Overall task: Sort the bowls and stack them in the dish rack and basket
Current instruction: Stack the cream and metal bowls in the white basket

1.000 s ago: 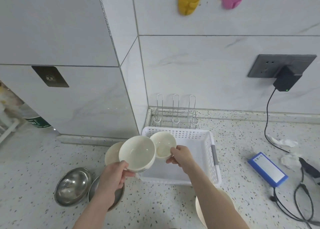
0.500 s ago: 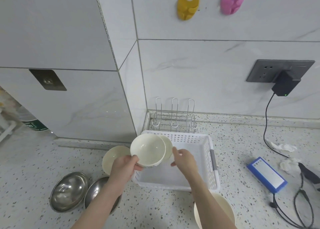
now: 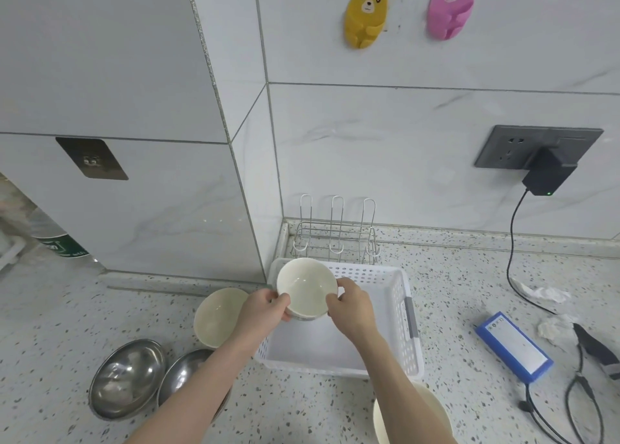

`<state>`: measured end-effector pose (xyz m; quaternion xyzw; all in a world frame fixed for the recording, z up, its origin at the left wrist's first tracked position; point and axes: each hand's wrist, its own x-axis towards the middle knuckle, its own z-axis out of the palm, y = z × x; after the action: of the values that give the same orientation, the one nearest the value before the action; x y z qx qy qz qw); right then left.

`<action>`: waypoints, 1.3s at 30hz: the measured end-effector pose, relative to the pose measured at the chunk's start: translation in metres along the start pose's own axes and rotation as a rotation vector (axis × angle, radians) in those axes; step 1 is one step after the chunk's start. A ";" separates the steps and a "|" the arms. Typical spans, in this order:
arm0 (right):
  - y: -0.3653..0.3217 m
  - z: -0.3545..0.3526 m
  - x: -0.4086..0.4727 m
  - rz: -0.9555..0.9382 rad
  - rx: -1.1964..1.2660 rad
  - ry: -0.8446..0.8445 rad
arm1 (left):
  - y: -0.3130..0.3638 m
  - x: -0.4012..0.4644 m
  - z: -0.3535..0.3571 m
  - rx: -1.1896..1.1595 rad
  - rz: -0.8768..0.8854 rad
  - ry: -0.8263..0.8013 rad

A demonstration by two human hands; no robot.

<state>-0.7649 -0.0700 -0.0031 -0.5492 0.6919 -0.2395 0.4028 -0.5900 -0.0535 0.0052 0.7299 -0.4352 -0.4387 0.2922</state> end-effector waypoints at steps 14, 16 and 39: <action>-0.004 0.015 0.008 0.056 -0.081 0.038 | -0.004 0.022 -0.007 0.225 0.042 -0.020; -0.003 0.016 0.008 0.059 -0.079 0.031 | -0.006 0.023 -0.006 0.231 0.046 -0.015; 0.012 -0.003 -0.093 0.140 0.290 0.136 | -0.051 -0.022 -0.065 -0.142 0.048 0.168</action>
<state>-0.7673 0.0218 0.0164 -0.4183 0.7123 -0.3448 0.4459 -0.5174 -0.0080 0.0016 0.7310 -0.3941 -0.3988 0.3890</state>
